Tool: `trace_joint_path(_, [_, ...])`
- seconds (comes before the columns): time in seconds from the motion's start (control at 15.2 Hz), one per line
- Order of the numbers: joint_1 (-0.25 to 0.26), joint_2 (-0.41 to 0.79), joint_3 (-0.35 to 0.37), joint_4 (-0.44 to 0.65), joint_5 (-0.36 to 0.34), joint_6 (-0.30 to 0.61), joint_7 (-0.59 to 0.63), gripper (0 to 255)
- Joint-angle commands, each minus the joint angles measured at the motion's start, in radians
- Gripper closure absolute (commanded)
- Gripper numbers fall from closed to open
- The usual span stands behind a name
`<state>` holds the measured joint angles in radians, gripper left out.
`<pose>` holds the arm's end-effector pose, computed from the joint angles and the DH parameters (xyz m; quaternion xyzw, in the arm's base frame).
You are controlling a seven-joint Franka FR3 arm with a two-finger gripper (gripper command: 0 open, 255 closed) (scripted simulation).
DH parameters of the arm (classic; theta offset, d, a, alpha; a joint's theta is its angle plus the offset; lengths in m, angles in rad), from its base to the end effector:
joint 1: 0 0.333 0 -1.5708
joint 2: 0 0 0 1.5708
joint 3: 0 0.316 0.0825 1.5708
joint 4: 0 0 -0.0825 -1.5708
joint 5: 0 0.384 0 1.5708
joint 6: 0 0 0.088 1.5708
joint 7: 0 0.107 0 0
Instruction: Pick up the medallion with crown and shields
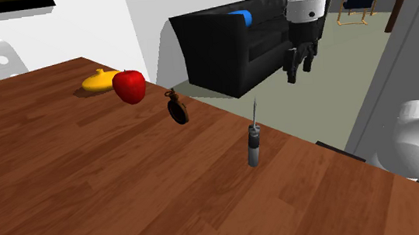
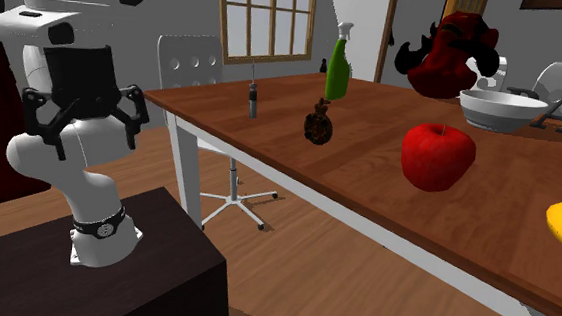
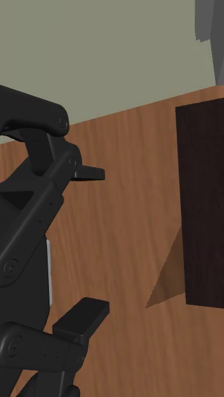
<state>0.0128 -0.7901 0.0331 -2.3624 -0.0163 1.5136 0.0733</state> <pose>0.2990 0.0149 0.5839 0.9992 -0.0192 -0.0283 0.0215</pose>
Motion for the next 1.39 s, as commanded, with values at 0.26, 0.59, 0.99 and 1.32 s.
trace_joint_path(0.26, [0.025, 0.073, 0.081, 0.076, 0.051, 0.008, 0.085, 0])
trace_joint_path(0.59, [0.047, 0.182, 0.178, 0.194, 0.093, 0.015, 0.191, 0])
trace_joint_path(0.99, [0.061, 0.337, 0.293, 0.371, 0.108, 0.014, 0.324, 0])
trace_joint_path(1.32, [0.070, 0.492, 0.393, 0.551, 0.082, -0.002, 0.444, 0])
